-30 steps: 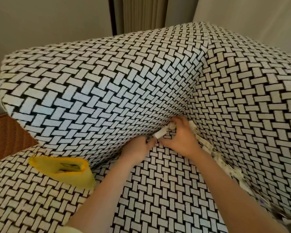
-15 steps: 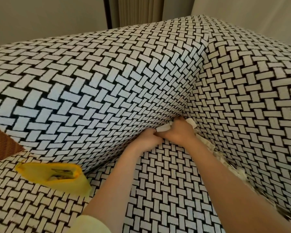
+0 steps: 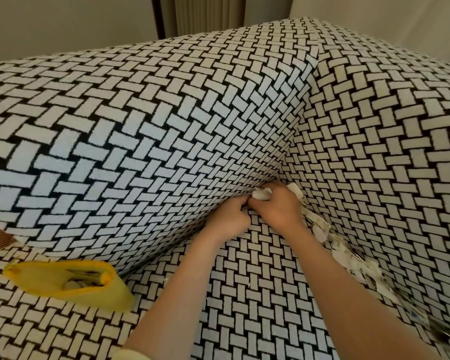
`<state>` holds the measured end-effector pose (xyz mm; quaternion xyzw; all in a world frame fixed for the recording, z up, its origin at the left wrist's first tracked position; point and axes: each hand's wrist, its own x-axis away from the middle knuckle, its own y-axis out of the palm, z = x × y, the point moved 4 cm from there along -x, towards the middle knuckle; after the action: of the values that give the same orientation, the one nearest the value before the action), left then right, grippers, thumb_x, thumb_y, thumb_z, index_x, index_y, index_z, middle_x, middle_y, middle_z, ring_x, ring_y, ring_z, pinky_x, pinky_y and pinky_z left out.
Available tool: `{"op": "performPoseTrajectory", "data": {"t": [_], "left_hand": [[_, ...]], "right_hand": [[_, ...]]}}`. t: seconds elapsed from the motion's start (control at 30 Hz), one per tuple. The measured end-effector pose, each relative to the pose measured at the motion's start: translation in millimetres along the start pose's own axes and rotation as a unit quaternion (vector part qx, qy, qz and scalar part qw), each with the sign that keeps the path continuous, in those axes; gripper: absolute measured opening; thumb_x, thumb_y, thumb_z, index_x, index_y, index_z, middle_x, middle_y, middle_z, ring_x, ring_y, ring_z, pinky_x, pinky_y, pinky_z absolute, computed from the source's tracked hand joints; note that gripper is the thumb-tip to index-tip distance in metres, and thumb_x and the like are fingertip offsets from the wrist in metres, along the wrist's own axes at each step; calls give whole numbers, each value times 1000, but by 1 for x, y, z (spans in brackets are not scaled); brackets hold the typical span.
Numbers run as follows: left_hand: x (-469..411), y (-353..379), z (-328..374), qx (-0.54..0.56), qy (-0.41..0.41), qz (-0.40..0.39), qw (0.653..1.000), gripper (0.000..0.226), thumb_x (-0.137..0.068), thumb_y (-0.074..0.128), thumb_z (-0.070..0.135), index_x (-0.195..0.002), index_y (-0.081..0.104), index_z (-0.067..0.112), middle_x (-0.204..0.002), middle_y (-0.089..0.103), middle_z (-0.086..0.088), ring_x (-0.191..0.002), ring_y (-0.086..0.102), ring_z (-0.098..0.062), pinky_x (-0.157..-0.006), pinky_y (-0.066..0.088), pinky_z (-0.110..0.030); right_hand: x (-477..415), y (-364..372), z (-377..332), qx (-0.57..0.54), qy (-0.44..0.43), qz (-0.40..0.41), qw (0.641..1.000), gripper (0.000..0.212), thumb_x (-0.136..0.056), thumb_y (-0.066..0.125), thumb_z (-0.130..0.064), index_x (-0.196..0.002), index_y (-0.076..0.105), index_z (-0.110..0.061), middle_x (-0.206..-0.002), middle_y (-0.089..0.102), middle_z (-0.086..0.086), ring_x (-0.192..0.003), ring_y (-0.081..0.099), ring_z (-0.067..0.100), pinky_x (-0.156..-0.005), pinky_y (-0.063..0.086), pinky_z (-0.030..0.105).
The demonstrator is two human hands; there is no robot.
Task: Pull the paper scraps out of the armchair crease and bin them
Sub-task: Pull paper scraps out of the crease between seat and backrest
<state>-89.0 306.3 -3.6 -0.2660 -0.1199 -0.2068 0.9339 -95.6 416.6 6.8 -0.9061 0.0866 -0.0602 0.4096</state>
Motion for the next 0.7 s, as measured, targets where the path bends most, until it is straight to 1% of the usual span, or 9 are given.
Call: {"op": "performPoseTrajectory", "data": {"t": [0.07,0.1,0.17,0.27,0.37,0.47,0.53,0.6,0.7], "left_hand": [[1,1,-1,-3,1,-4,1000,67,-80,33,-8,-136,45,27,-127,56,3,-111,54,-17,-94,45,-27],[1,1,-1,-4,2,-5,1000,67,-79,34,-8,-135,46,26,-127,56,2,-113,53,-17,-96,44,-28],[1,1,1,-6,1,-3,1000,64,-80,34,-9,-134,47,24,-129,55,1,-115,51,-17,-100,42,-29],[-1,5,11,-9,5,-13,1000,54,-85,38,-6,-132,47,17,-129,54,-2,-117,49,-17,-94,37,-22],[-1,9,15,11,8,-21,1000,53,-85,40,-5,-133,45,16,-130,53,-2,-116,48,-14,-89,34,-18],[1,10,13,12,3,-10,1000,63,-82,39,-6,-138,39,23,-132,51,2,-119,46,-13,-91,34,-19],[5,13,11,10,1,-9,1000,70,-79,40,-6,-141,33,26,-131,51,2,-113,50,-15,-87,39,-22],[8,16,11,5,1,-7,1000,76,-77,42,-4,-143,27,28,-129,51,0,-111,54,-22,-86,45,-28],[10,20,9,-3,10,23,1000,71,-76,46,1,-140,31,30,-127,53,-1,-115,50,-21,-98,43,-40]], "right_hand": [[1,0,0,-12,2,1,1000,30,-78,68,-25,-101,64,-6,-104,61,10,-96,58,24,-69,41,25],[1,1,0,-13,3,1,1000,27,-77,68,-26,-98,65,-9,-98,62,8,-92,58,23,-65,41,23],[0,3,0,1,-4,2,1000,15,-77,67,-27,-80,63,-12,-81,60,4,-79,56,21,-52,33,22],[-3,2,0,9,-10,-4,1000,19,-78,63,-24,-69,60,-8,-67,54,1,-69,51,18,-45,27,19],[-4,1,0,21,-13,-26,999,23,-81,60,-23,-61,52,-14,-62,51,-1,-69,50,18,-45,25,21],[-2,3,2,-6,-27,-10,1000,13,-81,60,-19,-70,57,-12,-65,53,-1,-70,51,18,-46,28,20],[1,0,5,-52,-33,22,998,6,-80,61,-13,-84,65,-11,-77,60,0,-75,54,15,-54,36,20],[4,-3,7,-111,-30,22,993,23,-79,63,-8,-101,68,-13,-90,63,-3,-82,56,10,-64,43,17],[11,-6,10,-205,2,3,979,26,-79,63,-3,-101,68,-15,-89,62,-9,-79,55,3,-64,42,3]]}}
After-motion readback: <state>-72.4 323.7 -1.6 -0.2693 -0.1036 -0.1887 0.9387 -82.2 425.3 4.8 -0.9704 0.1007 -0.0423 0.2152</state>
